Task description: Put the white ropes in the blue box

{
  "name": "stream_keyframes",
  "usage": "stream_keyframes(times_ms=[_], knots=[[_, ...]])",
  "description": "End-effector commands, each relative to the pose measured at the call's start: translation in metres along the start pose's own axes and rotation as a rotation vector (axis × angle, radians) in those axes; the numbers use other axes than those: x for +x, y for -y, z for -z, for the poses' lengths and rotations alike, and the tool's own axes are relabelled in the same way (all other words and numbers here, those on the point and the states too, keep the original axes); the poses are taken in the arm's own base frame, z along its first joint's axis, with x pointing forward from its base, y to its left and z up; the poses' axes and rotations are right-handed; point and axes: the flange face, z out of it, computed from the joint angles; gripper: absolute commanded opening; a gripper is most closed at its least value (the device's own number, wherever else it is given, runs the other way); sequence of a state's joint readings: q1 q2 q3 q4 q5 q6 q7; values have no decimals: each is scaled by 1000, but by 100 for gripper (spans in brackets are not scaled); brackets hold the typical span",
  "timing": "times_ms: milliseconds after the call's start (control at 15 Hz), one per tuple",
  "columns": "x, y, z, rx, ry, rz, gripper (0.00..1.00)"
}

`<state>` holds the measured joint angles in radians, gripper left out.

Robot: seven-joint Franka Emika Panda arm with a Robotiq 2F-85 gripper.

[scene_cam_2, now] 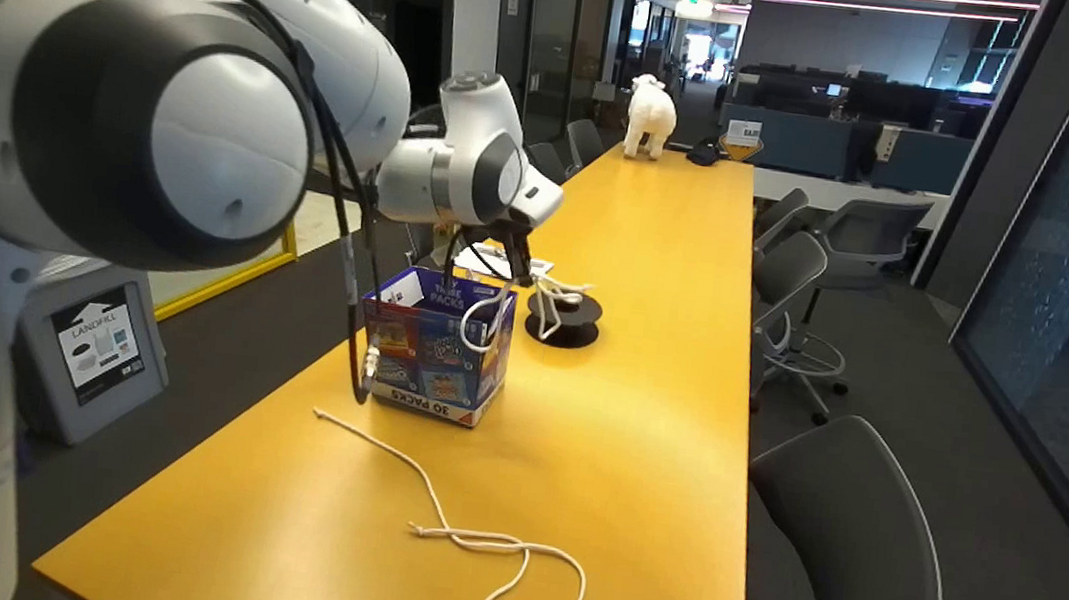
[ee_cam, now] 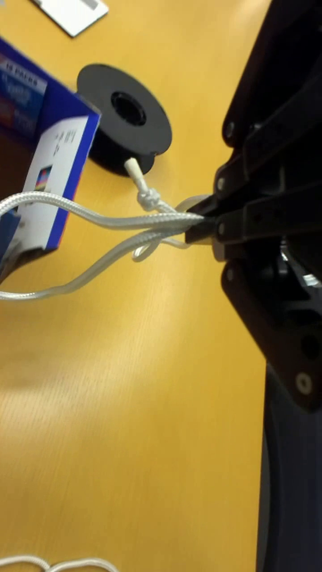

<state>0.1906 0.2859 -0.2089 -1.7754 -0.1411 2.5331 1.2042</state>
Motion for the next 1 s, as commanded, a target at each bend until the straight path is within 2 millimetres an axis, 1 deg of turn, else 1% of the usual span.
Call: stream_keyframes(times_ms=[0, 67, 133, 200, 333, 467, 600, 733, 933], knots=[[-11, 50, 76, 54, -69, -27, 1], [-19, 64, 87, 70, -78, -19, 1], [-29, 78, 94, 76, -75, -9, 1], [-39, 88, 97, 80, -70, 3, 1], [-57, 106, 96, 72, -35, 17, 1], [-73, 119, 85, 55, -3, 35, 1], [-85, 129, 62, 30, 20, 47, 1], [-90, 137, 38, 1, 36, 41, 1], [-89, 144, 3, -47, 43, 3, 1]])
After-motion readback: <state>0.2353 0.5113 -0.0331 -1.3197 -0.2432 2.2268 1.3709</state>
